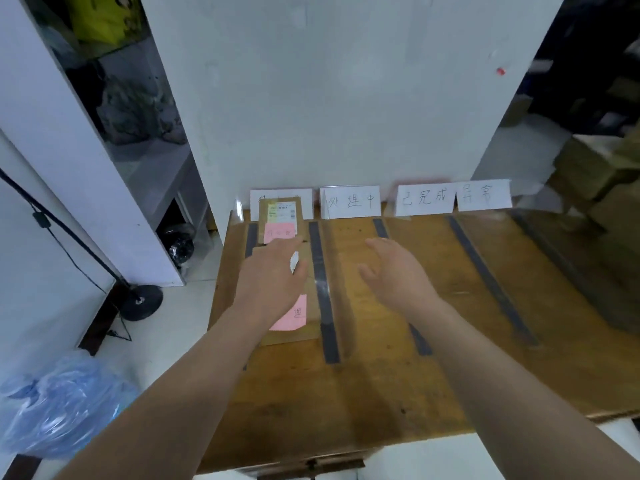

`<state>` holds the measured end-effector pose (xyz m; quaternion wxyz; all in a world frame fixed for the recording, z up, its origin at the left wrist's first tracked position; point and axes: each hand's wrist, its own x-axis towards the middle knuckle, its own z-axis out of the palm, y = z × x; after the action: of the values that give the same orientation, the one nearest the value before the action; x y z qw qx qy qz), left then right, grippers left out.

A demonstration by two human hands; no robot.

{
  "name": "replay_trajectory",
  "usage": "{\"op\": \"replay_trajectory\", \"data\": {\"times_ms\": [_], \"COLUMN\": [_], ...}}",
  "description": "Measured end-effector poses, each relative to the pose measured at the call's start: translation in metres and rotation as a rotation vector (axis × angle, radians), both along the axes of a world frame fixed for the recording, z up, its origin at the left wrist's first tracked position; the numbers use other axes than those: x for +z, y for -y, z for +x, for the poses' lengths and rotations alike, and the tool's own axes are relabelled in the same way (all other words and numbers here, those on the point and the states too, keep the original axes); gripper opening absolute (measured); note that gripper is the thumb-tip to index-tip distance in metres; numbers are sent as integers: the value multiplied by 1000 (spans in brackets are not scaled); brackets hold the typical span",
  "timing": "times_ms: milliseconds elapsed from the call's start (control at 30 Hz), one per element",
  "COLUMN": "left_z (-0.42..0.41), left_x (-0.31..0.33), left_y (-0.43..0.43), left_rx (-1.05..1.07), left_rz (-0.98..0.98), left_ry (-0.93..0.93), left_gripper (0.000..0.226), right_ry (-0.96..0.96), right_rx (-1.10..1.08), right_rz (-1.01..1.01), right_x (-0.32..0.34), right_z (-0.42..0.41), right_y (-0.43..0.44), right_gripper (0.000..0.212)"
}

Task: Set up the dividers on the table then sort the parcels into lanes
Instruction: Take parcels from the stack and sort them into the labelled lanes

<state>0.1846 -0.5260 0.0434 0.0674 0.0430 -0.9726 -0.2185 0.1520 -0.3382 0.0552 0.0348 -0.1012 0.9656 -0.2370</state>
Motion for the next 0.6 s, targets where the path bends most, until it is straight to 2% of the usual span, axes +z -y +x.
{"op": "replay_trajectory", "data": {"times_ms": [167,300,600], "left_z": [-2,-4,-11], "left_x": [38,55,77], "left_y": [-65,-132,-330], "left_rx": [-140,-258,-445], "left_rz": [-76,-97,-59], "left_ry": [-87,-148,-219], "left_gripper": [46,44,43], "right_ry": [-90,-119,-167], "right_rx": [-77,-176,-383], "right_rz": [88,79,102], "right_x": [28,40,63], "right_z": [18,41,72], "right_y": [-68,-137,-336], "right_gripper": [44,48,50]}}
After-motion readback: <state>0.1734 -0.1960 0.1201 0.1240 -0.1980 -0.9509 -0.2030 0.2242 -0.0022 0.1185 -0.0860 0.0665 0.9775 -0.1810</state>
